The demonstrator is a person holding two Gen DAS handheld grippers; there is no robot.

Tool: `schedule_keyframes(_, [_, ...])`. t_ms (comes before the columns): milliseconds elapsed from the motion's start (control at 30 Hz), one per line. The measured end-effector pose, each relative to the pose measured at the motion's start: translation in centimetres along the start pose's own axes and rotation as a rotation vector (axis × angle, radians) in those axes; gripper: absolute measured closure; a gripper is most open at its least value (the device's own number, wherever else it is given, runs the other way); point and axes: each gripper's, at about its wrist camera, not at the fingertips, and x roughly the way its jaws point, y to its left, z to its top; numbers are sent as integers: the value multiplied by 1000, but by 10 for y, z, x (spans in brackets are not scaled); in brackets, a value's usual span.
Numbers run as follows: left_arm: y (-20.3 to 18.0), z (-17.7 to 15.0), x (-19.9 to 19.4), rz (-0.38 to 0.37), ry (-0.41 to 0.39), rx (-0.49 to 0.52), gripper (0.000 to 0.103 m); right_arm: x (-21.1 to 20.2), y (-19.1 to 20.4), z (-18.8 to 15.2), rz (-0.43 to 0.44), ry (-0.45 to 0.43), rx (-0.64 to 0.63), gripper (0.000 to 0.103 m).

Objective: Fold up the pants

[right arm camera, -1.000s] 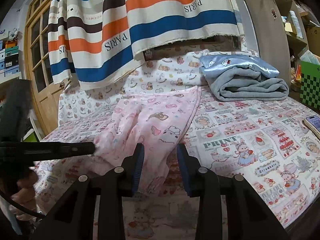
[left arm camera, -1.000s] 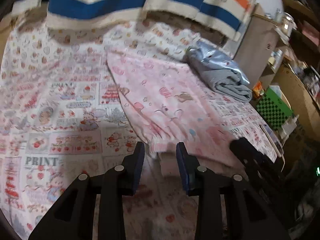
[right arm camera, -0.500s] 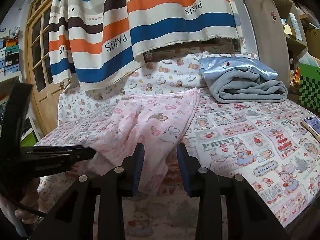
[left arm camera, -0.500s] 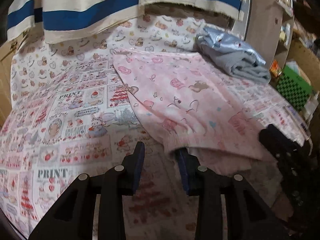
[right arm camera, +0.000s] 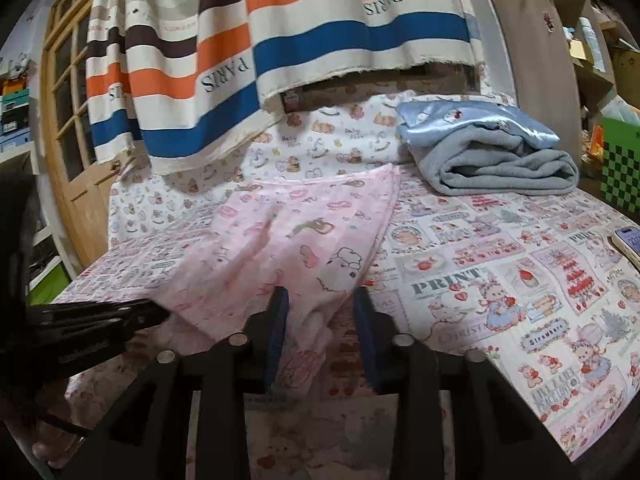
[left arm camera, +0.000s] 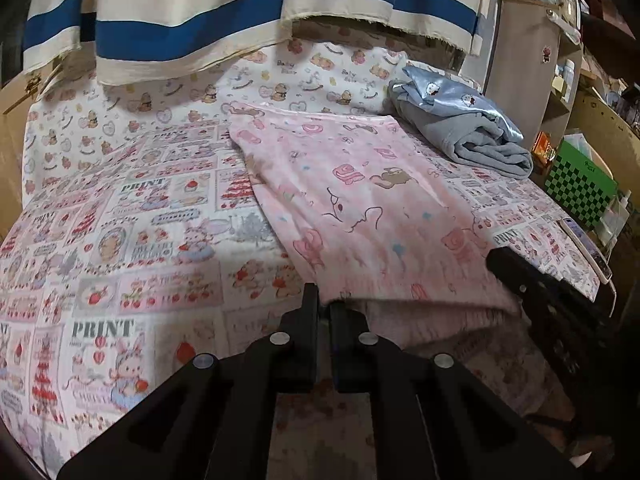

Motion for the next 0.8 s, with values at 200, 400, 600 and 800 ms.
schedule_keyframes(200, [4, -12, -8, 6, -8, -34, 101, -3, -1, -7, -27, 13, -1, 100])
schedule_keyframes(400, [7, -14, -10, -7, -11, -63, 103, -3, -1, -9, -32, 20, -1, 100])
schedule_keyframes(600, [6, -19, -23, 7, -40, -38, 103, -10, -6, -6, -29, 13, -10, 99])
schedule_keyframes(800, [7, -18, -33, 51, -95, -30, 103, -14, -11, -4, -33, 0, 10, 96])
